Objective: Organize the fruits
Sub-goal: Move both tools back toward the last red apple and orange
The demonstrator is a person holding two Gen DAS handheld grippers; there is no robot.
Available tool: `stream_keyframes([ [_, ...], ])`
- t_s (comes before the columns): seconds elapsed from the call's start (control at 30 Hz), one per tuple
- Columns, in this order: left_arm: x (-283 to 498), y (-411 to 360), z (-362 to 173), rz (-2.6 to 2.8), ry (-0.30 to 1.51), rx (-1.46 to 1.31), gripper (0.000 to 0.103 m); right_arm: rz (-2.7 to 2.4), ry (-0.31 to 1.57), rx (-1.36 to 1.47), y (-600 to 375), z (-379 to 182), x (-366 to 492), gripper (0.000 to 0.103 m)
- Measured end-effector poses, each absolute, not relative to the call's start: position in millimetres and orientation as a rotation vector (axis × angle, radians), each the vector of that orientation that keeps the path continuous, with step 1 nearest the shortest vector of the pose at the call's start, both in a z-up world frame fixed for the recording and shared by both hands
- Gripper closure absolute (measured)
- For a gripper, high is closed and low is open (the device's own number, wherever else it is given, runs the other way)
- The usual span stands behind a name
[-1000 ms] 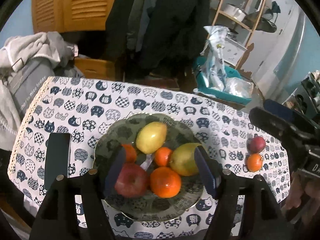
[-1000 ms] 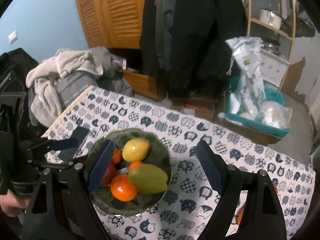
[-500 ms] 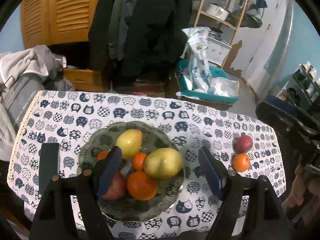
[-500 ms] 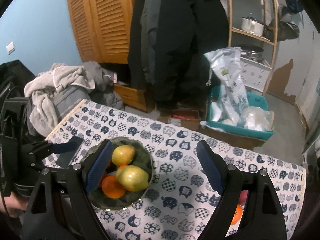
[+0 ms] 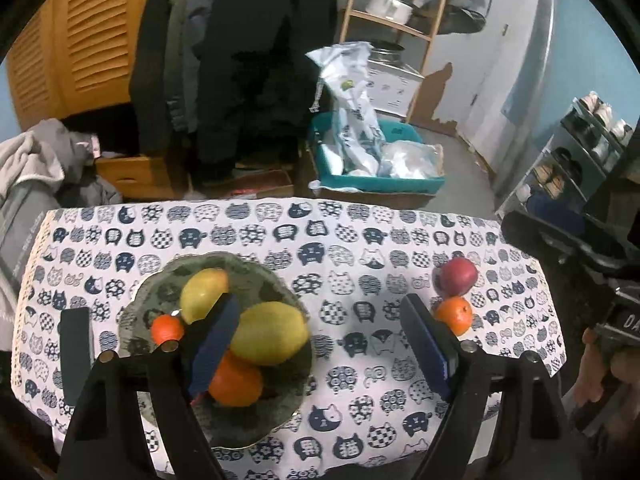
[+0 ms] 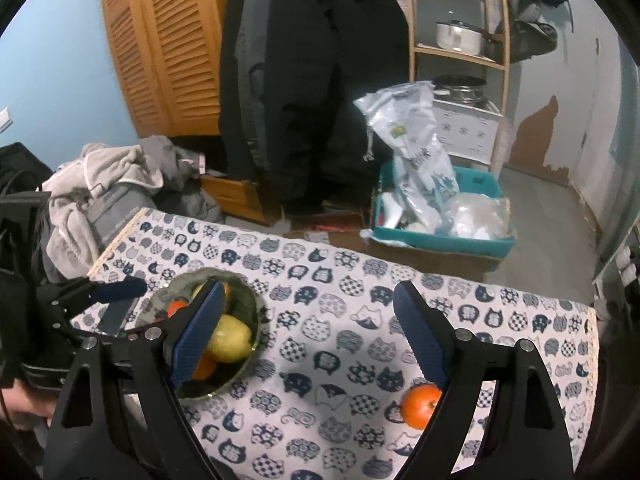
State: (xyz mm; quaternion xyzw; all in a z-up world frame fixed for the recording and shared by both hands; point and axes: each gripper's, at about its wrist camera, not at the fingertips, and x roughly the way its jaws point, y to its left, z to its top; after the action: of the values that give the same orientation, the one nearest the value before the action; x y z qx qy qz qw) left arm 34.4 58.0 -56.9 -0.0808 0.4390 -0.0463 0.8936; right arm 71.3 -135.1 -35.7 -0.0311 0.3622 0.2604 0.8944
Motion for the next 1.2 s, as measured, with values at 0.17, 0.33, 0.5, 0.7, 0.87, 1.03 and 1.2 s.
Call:
stream_keyframes([
  [0.17, 39.6, 36.4, -55.3, -0.122, 0.917, -0.143, 0.019, 0.502, 0.769, -0.045, -160.1, -41.8, 72.9, 0.018],
  [0.33, 45.6, 12.1, -53.6, -0.155, 0.921, -0.108, 0.019, 0.478, 0.782, -0.009, -184.0, -45.6, 75.0, 0.018],
  [0.5, 51.0, -10.7, -51.8, -0.182, 0.922, -0.074, 0.019, 0.434, 0.795, 0.010, -211.8, -52.1, 78.9, 0.018],
  [0.7, 59.8, -36.2, -55.2, -0.208, 0.932, -0.042, 0.019, 0.371, 0.828, 0.032, -247.7, -66.1, 85.7, 0.018],
  [0.87, 68.6, -52.9, -59.7, -0.225, 0.947, -0.026, 0.019, 0.326, 0.857, 0.049, -272.9, -79.5, 90.6, 0.018],
  [1.03, 75.3, -64.0, -64.5, -0.240, 0.959, -0.018, 0.019, 0.298, 0.874, 0.062, -289.3, -89.5, 94.9, 0.018],
  [1.2, 85.6, -72.1, -76.6, -0.238, 0.983, 0.006, 0.019, 0.282, 0.901, 0.066, -299.0, -101.2, 100.7, 0.018],
])
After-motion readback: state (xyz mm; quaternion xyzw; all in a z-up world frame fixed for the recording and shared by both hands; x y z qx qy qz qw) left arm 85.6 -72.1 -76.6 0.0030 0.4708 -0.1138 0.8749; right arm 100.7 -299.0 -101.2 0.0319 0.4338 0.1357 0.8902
